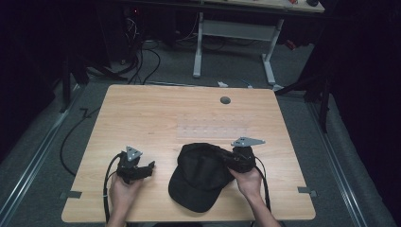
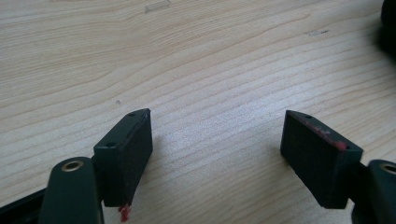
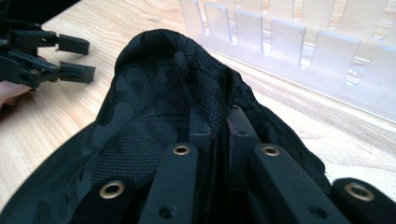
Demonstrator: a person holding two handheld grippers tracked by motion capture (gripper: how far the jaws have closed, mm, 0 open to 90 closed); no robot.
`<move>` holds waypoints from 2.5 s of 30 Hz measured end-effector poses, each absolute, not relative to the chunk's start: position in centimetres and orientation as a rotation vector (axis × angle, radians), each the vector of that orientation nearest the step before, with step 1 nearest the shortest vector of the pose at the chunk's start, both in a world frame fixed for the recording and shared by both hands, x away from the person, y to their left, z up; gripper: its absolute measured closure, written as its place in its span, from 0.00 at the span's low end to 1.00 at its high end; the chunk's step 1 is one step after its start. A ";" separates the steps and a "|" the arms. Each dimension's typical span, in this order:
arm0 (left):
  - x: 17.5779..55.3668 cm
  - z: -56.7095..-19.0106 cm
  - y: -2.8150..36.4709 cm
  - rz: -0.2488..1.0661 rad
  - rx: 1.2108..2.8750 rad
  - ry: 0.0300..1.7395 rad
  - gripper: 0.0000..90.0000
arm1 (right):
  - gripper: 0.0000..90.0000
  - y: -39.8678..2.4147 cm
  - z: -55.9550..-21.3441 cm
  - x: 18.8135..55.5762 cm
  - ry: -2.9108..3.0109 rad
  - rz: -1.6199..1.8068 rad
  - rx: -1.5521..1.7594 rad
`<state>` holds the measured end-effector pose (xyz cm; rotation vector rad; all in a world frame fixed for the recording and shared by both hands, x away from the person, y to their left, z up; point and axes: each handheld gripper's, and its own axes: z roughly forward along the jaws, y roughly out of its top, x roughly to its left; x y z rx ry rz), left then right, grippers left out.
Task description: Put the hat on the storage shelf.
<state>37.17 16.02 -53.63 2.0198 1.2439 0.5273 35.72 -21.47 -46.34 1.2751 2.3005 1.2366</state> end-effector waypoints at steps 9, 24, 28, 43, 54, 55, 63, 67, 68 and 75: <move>37.2 -53.6 16.0 0.533 2.016 1.253 0.28 | 0.94 -22.0 -45.1 35.2 2.278 1.305 1.239; 37.2 -53.6 16.0 0.517 2.025 1.235 0.27 | 0.94 -22.7 -42.6 34.5 2.256 1.368 1.151; 37.1 -53.5 15.9 0.480 2.031 1.221 0.28 | 0.94 -22.9 -42.0 34.3 2.248 1.382 1.138; 35.4 -50.0 14.1 0.249 1.990 0.958 0.25 | 0.94 -23.7 -40.5 34.1 2.221 1.417 1.074; 34.9 -47.8 11.7 0.070 2.007 0.802 0.21 | 0.94 -23.9 -39.9 34.3 2.215 1.429 1.033; 34.9 -47.6 11.5 0.059 2.013 0.793 0.20 | 0.94 -23.9 -39.9 34.3 2.216 1.430 1.031; 35.0 -47.4 10.0 -0.019 2.050 0.740 0.18 | 0.94 -23.6 -40.1 34.4 2.228 1.440 0.996; 35.2 -47.4 9.2 -0.057 2.060 0.730 0.18 | 0.94 -23.5 -40.1 34.5 2.231 1.483 0.966; 35.3 -47.5 9.1 -0.062 2.063 0.723 0.17 | 0.94 -23.5 -40.1 34.5 2.234 1.493 0.958; 35.5 -47.6 8.6 -0.101 2.086 0.696 0.19 | 0.94 -23.4 -40.0 34.5 2.242 1.538 0.907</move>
